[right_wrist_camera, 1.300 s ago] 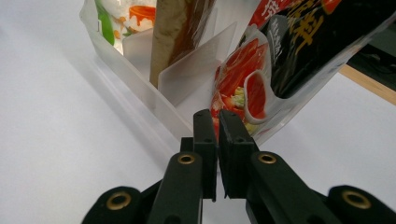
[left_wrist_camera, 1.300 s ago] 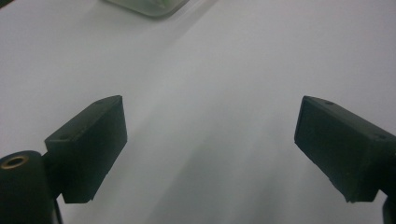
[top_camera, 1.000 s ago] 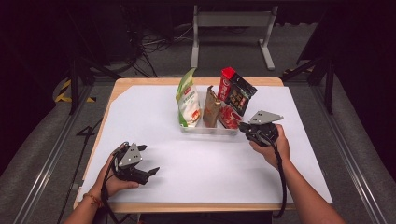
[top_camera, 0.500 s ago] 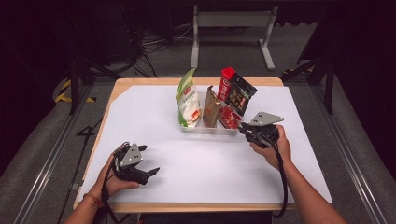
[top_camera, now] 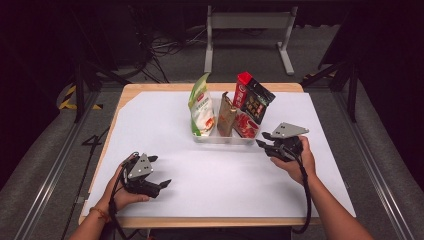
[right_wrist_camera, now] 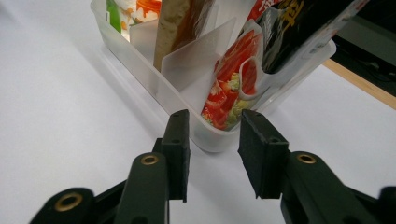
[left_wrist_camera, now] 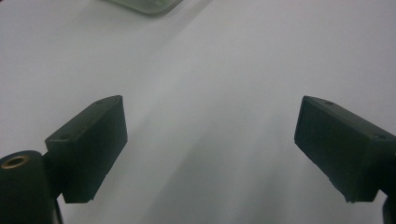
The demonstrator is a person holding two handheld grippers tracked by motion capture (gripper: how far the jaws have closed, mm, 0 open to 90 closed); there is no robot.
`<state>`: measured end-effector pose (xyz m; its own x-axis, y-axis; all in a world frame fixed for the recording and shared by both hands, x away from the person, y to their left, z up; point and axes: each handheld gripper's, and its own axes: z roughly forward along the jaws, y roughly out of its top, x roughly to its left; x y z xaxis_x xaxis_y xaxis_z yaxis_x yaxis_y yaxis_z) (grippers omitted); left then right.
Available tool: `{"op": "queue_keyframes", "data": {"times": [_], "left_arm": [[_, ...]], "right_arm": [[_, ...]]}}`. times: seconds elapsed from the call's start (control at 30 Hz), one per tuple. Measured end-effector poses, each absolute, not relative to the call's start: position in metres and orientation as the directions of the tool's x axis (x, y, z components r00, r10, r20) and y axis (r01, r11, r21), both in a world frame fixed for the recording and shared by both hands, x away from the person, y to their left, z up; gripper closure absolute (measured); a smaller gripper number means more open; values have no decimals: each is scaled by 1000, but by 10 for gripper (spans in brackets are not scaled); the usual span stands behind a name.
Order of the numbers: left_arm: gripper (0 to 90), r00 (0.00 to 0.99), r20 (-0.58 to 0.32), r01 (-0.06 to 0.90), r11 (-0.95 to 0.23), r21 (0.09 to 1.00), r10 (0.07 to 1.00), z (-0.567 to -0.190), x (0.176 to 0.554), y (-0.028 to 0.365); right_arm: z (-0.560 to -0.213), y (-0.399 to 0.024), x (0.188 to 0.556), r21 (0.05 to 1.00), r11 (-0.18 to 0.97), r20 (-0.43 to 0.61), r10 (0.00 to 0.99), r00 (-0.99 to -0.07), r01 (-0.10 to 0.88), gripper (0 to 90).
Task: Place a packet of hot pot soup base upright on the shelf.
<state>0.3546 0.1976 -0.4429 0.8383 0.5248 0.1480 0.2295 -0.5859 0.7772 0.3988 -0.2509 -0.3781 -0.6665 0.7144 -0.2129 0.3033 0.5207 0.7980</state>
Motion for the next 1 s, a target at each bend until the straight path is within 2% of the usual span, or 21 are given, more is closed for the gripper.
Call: {"op": "queue_keyframes", "data": {"times": [0.7, 1.0], "left_arm": [[100, 837, 147, 228, -579, 783, 528, -442, 354, 199], [99, 837, 148, 227, -580, 782, 526, -442, 354, 199]], "right_arm": [[-390, -260, 382, 777, 558, -242, 691, -681, 290, 298], [-398, -267, 373, 781, 562, -245, 677, -694, 272, 224]]}}
